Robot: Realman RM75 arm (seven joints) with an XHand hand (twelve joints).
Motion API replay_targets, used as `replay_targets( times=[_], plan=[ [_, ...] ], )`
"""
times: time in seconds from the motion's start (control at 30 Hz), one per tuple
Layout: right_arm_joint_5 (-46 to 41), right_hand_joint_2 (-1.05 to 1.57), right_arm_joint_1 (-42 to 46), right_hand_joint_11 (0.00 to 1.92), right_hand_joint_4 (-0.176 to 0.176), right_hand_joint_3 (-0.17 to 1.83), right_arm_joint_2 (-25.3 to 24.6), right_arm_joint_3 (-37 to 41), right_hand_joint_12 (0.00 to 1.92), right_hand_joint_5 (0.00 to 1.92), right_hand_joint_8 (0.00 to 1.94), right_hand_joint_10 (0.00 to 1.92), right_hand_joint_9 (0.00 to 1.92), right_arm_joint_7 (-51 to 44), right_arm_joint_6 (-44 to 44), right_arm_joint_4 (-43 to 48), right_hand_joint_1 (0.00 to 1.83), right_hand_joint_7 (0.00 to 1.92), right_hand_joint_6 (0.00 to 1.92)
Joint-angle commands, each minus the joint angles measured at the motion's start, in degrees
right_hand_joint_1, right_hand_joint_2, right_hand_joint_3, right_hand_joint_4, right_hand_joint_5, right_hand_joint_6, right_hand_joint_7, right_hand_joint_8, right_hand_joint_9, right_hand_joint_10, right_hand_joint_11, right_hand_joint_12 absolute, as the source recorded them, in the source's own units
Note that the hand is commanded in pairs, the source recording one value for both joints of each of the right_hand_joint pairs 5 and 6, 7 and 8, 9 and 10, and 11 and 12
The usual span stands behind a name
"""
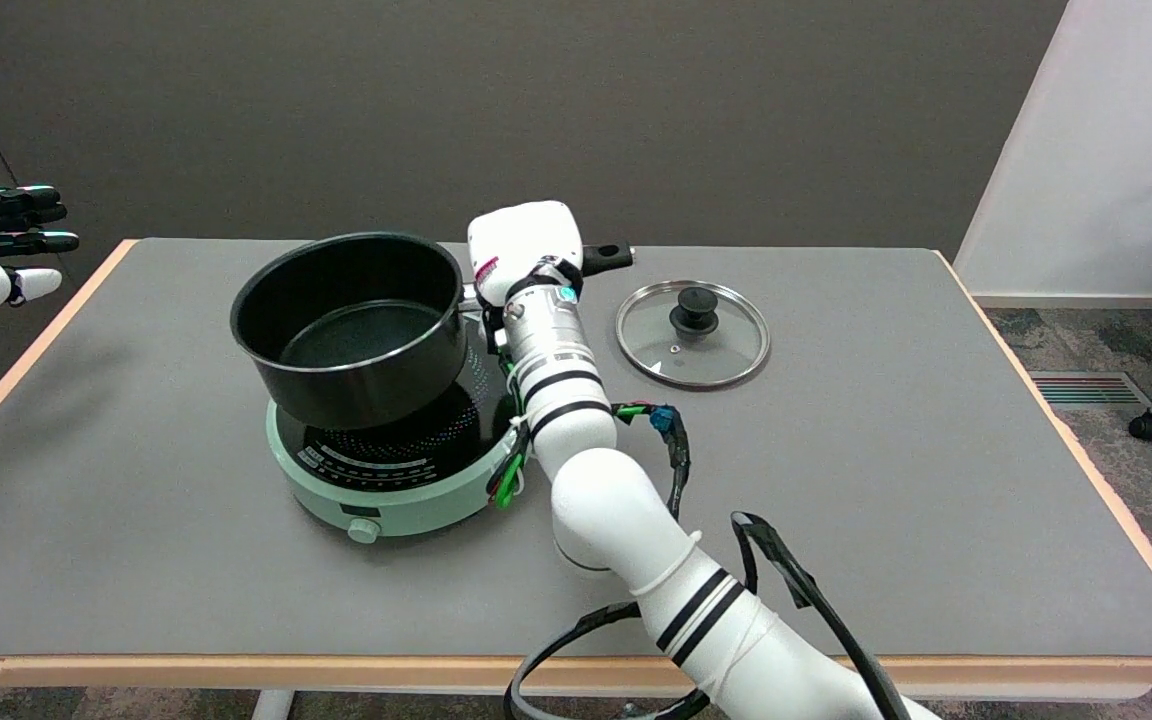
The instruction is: Place the soup pot onto the induction stove.
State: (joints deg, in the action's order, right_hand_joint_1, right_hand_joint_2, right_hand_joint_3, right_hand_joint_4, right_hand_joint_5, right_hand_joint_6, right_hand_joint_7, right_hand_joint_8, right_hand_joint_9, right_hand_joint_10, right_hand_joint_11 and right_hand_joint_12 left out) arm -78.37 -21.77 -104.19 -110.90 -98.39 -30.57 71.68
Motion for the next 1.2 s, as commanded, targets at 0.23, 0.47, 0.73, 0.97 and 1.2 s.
replay_targets(
  times=[0.23, 0.47, 0.73, 0.97, 1.2],
  plan=[
    [1.0, 1.27, 0.2, 1.85, -0.059, 0.76, -0.4, -1.1, 1.85, 1.85, 1.85, 1.85, 1.85, 2.8, -6.4, -3.7, 0.99, 1.85, 1.85],
    [1.1, 1.26, 0.7, 1.85, -0.059, 0.77, -0.5, -1.4, 1.85, 1.85, 1.85, 1.85, 1.85, 2.8, -6.4, -3.7, 0.99, 1.85, 1.85],
    [8.9, 1.27, 3.1, 1.85, -0.059, 0.77, -0.4, -1.4, 1.85, 1.85, 1.85, 1.85, 1.85, 8.8, -6.4, -3.5, 0.99, 1.85, 1.85],
    [19.4, 1.26, 3.5, 1.85, -0.059, 0.76, -0.1, -1.4, 1.85, 1.85, 1.85, 1.85, 1.85, 19.8, -8.5, -6.4, 0.99, 1.85, 1.85],
    [20.2, 1.24, 3.5, 1.84, -0.063, 0.77, 0.0, -1.4, 1.84, 1.84, 1.84, 1.84, 1.84, 20.3, -8.0, -6.6, 0.99, 1.84, 1.84]
  ],
)
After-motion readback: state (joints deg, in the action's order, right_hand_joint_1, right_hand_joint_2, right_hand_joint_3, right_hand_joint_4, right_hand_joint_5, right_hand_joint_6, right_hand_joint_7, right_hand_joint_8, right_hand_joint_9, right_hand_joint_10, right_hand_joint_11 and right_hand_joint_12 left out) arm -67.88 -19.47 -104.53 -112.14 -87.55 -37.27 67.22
